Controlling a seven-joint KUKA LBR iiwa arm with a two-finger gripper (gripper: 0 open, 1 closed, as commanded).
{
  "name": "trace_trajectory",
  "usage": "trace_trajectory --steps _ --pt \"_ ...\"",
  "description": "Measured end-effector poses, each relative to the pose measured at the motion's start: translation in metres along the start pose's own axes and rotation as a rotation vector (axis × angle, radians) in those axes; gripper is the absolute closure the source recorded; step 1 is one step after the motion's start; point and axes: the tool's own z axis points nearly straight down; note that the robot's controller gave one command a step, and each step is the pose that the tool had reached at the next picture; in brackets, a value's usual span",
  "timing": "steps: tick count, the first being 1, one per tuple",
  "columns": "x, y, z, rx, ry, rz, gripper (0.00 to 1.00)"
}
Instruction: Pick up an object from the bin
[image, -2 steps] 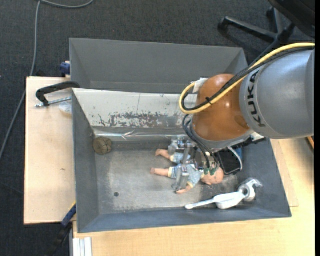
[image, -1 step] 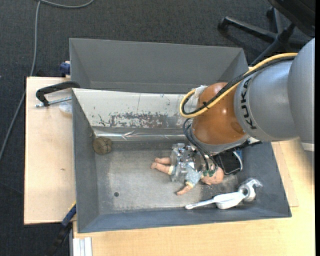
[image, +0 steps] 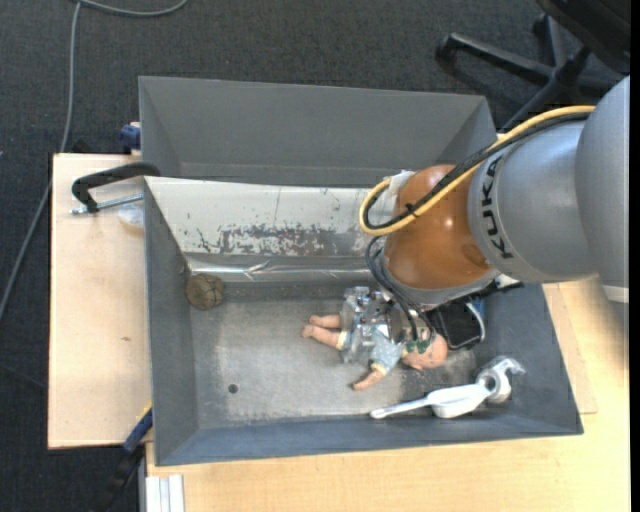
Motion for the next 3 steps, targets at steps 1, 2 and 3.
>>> trace_trajectory --steps 1,2,3 --pt "-0.011 0.009 -0.115 -0.002 -0.006 0.034 1.00" --pt "-0.011 0.009 -0.115 -0.002 -0.006 0.034 1.00" --pt "-0.009 -0.001 -0.187 -0.003 -0.008 0.031 0.00"
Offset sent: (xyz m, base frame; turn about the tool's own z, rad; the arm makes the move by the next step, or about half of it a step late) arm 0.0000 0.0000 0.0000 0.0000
